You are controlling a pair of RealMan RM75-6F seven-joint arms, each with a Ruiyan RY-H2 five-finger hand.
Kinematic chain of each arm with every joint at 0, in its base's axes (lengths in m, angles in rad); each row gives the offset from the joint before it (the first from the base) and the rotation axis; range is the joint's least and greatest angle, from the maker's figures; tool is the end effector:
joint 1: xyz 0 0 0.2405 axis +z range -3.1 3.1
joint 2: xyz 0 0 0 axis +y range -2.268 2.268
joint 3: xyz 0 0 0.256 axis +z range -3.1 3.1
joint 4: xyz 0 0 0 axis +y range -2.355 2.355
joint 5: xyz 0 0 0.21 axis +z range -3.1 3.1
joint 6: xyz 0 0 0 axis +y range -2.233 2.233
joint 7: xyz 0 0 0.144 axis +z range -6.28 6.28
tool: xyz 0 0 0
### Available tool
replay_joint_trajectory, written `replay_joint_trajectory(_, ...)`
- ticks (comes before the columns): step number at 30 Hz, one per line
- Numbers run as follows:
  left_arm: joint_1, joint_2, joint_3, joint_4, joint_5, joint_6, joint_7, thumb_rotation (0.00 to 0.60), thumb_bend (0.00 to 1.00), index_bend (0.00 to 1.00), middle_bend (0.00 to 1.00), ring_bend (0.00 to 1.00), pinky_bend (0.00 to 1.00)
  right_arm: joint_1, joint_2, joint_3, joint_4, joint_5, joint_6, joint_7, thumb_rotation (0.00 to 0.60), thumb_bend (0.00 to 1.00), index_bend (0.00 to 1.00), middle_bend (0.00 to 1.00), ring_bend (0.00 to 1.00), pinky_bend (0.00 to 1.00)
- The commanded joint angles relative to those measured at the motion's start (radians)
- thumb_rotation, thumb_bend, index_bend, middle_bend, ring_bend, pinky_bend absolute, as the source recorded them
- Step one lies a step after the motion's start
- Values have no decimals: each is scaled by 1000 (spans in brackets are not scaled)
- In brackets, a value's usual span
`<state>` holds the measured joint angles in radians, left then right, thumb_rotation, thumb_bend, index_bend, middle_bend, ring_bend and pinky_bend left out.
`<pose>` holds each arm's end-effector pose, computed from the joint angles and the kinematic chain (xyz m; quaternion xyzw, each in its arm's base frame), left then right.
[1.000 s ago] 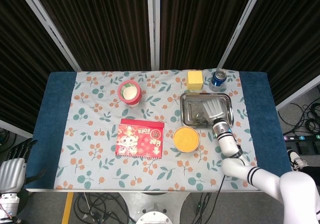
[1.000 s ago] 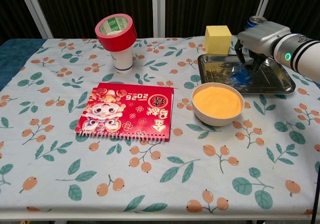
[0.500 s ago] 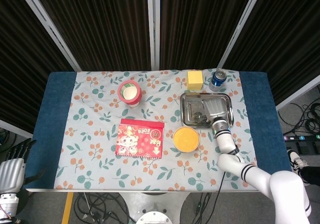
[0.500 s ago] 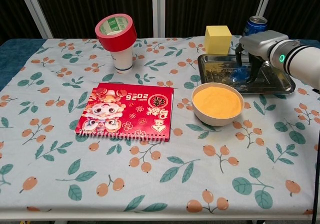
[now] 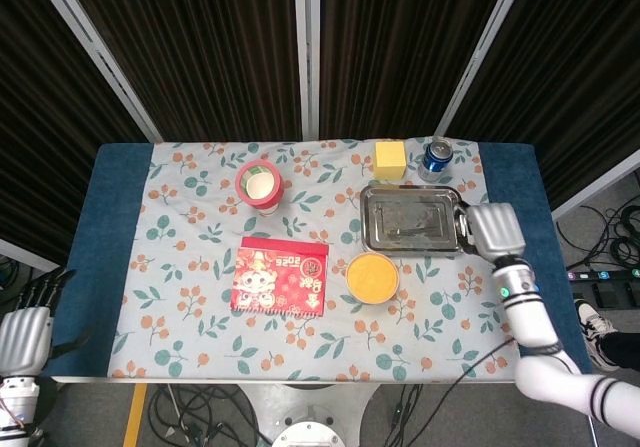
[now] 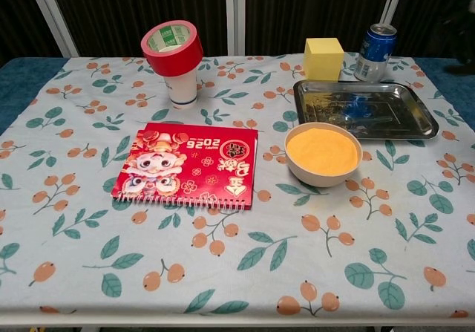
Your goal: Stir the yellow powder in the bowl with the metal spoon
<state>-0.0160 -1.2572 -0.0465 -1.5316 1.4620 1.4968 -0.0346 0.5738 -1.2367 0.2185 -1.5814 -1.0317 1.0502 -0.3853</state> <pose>-0.3298 0.1581 0.1243 -0.5472 -0.4412 -0.3906 0.5945 -0.2311 -0.3468 0.1061 0.6701 -0.3662 0.3176 0.5621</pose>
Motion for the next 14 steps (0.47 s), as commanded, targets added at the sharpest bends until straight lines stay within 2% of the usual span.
replay_joint_trajectory(1, -6, 3, -4, -6, 2, -3, 8, 600, 218, 185, 178, 119, 125, -199, 158, -126, -98, -227, 147, 242, 600, 284, 246, 263, 141, 308)
replay_joint_trajectory(4, -12, 8, -7, -18, 2, -5, 24, 600, 218, 185, 178, 119, 125, -285, 160, -181, -75, -343, 268, 315, 600, 285, 160, 176, 47, 203)
replay_joint_trajectory(8, -19, 11, -11, -34, 1, -4, 53, 600, 218, 185, 179, 119, 125, -373, 124, -228, -23, -467, 413, 407, 600, 289, 126, 149, 12, 140)
replay_joint_trajectory(14, -21, 9, -13, -51, -6, 2, 92, 600, 218, 185, 178, 119, 125, -445, 80, -240, 1, -507, 514, 428, 600, 294, 120, 156, 11, 130)
